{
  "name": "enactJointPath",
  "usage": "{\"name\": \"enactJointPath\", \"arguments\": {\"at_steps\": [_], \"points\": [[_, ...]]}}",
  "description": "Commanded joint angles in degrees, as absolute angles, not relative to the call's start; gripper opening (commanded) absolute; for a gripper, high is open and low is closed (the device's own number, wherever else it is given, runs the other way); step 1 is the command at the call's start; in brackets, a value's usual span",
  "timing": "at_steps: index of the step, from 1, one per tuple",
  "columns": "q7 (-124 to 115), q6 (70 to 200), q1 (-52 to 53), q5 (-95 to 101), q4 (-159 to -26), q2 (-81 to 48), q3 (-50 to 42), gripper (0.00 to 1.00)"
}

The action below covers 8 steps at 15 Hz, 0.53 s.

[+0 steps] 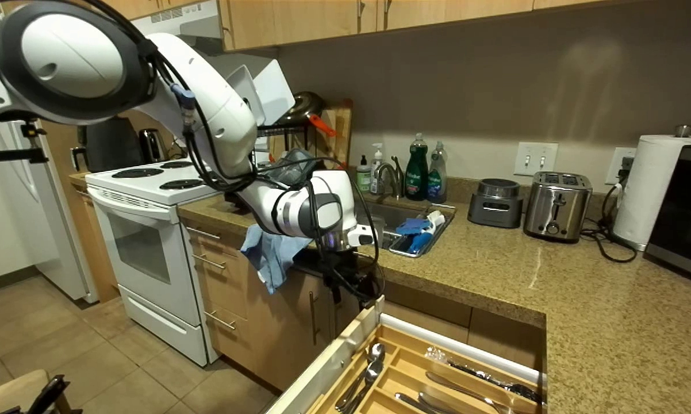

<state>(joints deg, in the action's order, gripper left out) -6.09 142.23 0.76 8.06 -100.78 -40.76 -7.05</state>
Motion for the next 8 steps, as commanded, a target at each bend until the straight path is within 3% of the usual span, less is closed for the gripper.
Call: {"name": "enactJointPath", "arguments": {"at_steps": [1,8], "points": [[-5.1,140.0,-2.0,7.2,-96.8,-41.5,-8.4,1.0],[-4.7,135.0,-4.5,3.8,-92.8,-43.2,-9.1,1.0]]}}
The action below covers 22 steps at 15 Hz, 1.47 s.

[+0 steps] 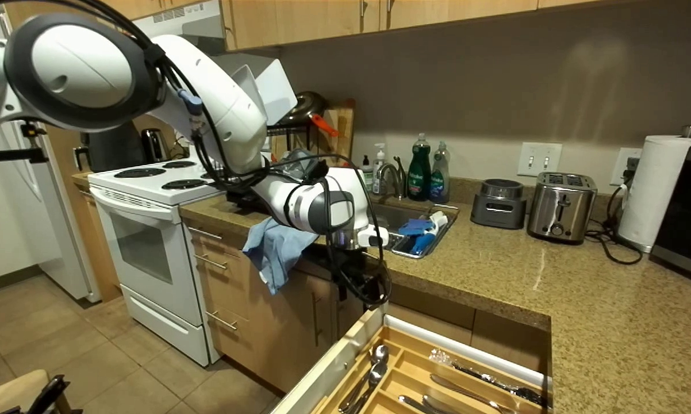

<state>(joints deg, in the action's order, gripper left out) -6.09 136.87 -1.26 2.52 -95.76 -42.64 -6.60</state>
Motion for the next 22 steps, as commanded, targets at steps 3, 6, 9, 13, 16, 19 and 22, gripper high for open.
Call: {"name": "enactJointPath", "arguments": {"at_steps": [3,6,9,13,16,19,22], "points": [[-4.5,134.2,-5.0,3.6,-92.1,-43.4,-9.6,1.0],[-3.0,133.7,-5.3,3.1,-92.4,-42.5,-8.6,1.0],[-1.3,133.3,-4.8,2.9,-94.0,-40.5,-7.1,1.0],[-3.5,132.9,-3.1,1.3,-93.3,-42.9,-5.6,1.0],[-3.1,132.7,-3.1,1.3,-93.3,-42.8,-5.5,1.0],[-3.1,132.7,-3.2,1.3,-93.3,-42.7,-5.5,1.0],[-3.1,132.7,-3.2,1.3,-93.3,-42.7,-5.5,1.0]]}}
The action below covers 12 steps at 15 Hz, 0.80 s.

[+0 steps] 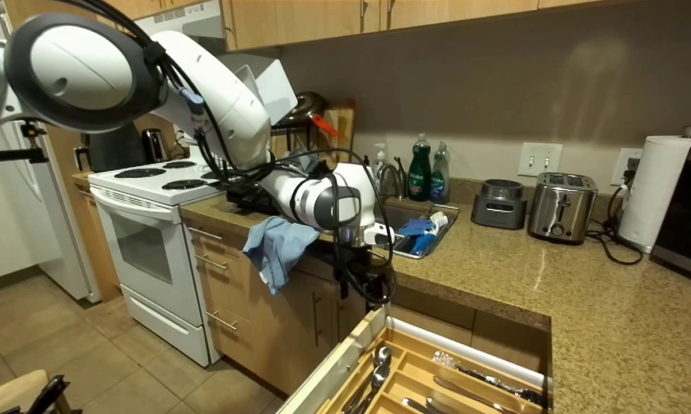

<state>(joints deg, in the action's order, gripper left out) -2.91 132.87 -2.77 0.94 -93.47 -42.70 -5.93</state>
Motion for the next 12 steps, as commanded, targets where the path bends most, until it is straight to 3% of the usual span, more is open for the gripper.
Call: {"name": "enactJointPath", "arguments": {"at_steps": [1,12], "points": [[-3.0,133.1,-2.9,1.4,-94.4,-42.2,-5.3,1.0],[2.7,142.3,-2.5,4.3,-118.7,-29.0,-3.6,1.0]]}}
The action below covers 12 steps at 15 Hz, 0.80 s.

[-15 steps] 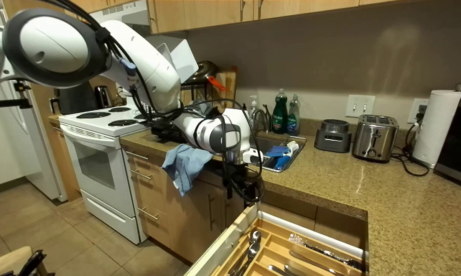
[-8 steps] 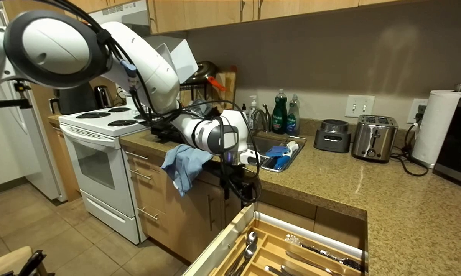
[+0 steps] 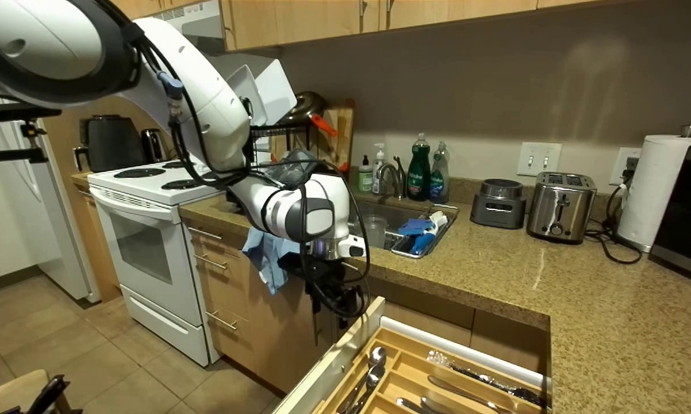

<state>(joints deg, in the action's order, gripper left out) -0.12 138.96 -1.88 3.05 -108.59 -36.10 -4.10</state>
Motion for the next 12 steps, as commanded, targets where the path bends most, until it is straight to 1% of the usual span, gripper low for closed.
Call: {"name": "enactJointPath", "arguments": {"at_steps": [1,7,12], "points": [[2.6,142.7,-2.3,4.8,-121.0,-27.3,-3.9,1.0],[2.9,146.4,-2.0,8.4,-133.7,-17.6,-4.4,1.0],[0.6,149.8,-1.7,13.4,-136.6,-15.8,-5.8,1.0]]}}
